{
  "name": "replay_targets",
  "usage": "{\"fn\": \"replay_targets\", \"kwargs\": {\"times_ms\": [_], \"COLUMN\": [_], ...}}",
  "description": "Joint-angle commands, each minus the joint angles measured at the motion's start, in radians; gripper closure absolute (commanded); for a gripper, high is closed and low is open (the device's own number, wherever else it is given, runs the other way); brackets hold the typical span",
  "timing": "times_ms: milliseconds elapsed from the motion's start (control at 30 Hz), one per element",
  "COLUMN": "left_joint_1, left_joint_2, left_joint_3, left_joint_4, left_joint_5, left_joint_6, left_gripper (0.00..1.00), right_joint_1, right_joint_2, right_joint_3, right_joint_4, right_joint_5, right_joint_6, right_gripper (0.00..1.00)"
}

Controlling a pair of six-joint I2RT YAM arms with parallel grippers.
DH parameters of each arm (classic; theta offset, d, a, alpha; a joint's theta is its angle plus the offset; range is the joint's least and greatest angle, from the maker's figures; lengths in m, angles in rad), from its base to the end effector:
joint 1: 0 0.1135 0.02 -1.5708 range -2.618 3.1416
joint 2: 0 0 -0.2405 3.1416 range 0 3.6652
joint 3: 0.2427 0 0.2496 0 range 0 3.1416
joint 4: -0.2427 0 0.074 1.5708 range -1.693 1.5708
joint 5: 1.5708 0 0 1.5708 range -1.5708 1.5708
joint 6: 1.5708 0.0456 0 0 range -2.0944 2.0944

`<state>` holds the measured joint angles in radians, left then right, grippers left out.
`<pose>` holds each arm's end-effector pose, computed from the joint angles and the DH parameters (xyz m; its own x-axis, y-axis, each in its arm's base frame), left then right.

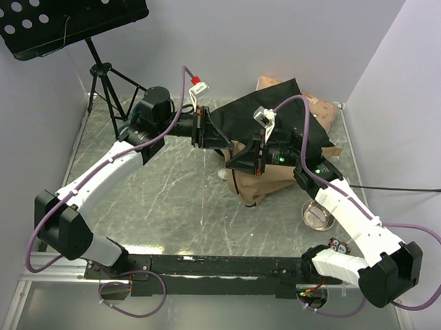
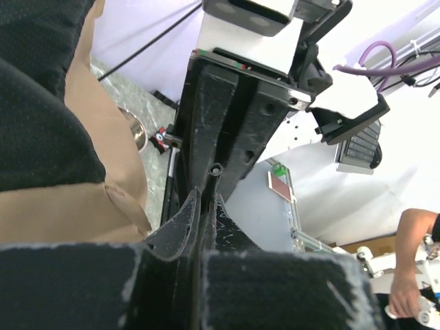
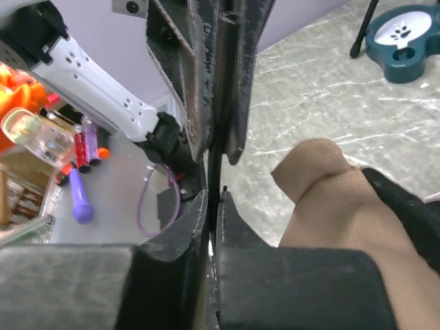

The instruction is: Set up the pet tent

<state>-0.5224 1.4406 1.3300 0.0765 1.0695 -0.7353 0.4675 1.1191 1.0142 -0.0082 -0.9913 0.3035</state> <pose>0.2678 -0.2003 0.3816 -0.6923 0.0266 -0.7211 0.7213 -0.0041 -0.6926 0.2154 0.1515 0.3530 -0.3917 -0.0144 -0.9200 -0.9137 0.1242 0.3871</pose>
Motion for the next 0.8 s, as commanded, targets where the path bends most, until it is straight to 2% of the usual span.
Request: {"fn": "replay_targets", "kwargs": {"times_ms": [0, 67, 167, 333, 400, 533, 600, 733, 767], "left_joint_1": [0.001, 0.001, -0.002, -0.022, -0.033, -0.050, -0.048, -0.045, -0.044], "left_joint_2": [0.024, 0.011, -0.002, 0.014, 0.020, 0.029, 0.029, 0.032, 0.033], "left_joint_3": [0.002, -0.056, -0.135, -0.175, -0.183, -0.198, -0.206, -0.192, -0.187], "left_joint_4": [0.092, 0.207, 0.415, 0.523, 0.558, 0.615, 0.637, 0.657, 0.661], "left_joint_5": [-0.043, -0.058, -0.092, -0.118, -0.128, -0.135, -0.140, -0.141, -0.140], "left_joint_6": [-0.093, -0.185, -0.340, -0.430, -0.453, -0.484, -0.495, -0.507, -0.509], "left_gripper": [0.99, 0.99, 0.91, 0.76, 0.73, 0.75, 0.84, 0.90, 0.96], "right_joint_1": [0.008, 0.008, 0.006, -0.001, 0.000, -0.001, -0.001, -0.001, -0.001], "right_joint_2": [-0.001, -0.002, -0.004, 0.007, 0.010, 0.011, 0.007, 0.007, 0.007], "right_joint_3": [-0.023, -0.043, -0.071, -0.072, -0.074, -0.080, -0.086, -0.098, -0.100], "right_joint_4": [0.151, 0.194, 0.269, 0.309, 0.316, 0.330, 0.333, 0.339, 0.338], "right_joint_5": [0.019, 0.037, 0.066, 0.100, 0.106, 0.114, 0.117, 0.118, 0.120], "right_joint_6": [0.091, 0.141, 0.215, 0.275, 0.287, 0.301, 0.301, 0.302, 0.302], "right_gripper": [1.00, 1.00, 1.00, 1.00, 1.00, 1.00, 1.00, 1.00, 1.00]}}
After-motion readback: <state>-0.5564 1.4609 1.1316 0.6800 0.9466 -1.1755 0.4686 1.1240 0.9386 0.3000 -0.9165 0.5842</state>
